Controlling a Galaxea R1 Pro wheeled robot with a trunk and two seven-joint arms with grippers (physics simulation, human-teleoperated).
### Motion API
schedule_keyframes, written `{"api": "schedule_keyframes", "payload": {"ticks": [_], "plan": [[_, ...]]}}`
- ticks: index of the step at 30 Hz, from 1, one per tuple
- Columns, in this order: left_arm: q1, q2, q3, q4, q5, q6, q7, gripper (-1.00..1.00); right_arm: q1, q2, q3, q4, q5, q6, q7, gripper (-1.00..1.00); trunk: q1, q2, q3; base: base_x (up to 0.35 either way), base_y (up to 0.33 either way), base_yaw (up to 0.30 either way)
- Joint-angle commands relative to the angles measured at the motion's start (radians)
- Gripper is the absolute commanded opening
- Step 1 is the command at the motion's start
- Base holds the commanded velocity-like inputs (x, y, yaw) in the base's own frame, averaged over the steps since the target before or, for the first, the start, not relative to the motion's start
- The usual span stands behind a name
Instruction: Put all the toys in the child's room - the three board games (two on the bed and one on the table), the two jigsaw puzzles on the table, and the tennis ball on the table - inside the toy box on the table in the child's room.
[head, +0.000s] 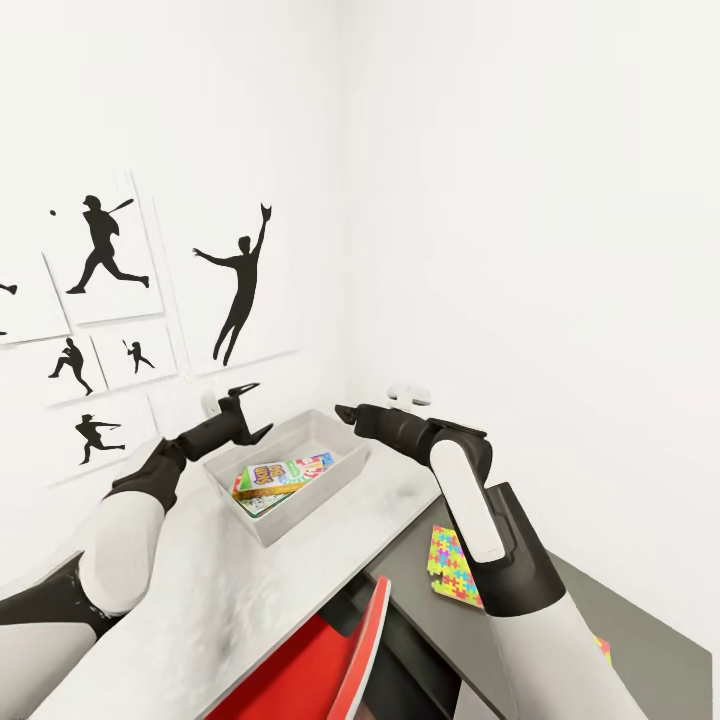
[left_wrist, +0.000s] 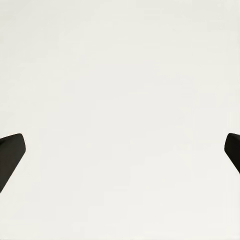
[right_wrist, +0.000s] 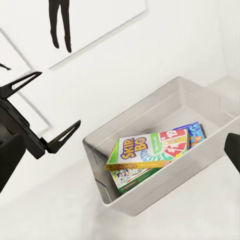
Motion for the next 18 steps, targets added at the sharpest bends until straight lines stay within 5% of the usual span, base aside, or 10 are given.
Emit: {"api": "schedule_keyframes", "payload": {"ticks": [1,9,18], "plan": [[-0.001,0.000,0.010,0.001,0.009,0.007,0.015,1.00,-0.001,0.000,0.000,-0.001,-0.010,0.002,-0.010,1.00,0.000,-0.001,-0.001,0.000,0.000,0.000],[-0.001,0.010,0.017,0.004,0.009,0.019,0.027,1.00,-0.001,0.000,0.000,0.000,-0.010,0.004,-0.010,1.00,0.000,-0.001,-0.001,0.000,0.000,0.000],[-0.001,0.021,0.018,0.003,0.010,0.117,0.026,1.00,-0.001,0.000,0.000,0.004,-0.010,0.003,-0.010,1.00,0.000,-0.001,-0.001,0.000,0.000,0.000]]}}
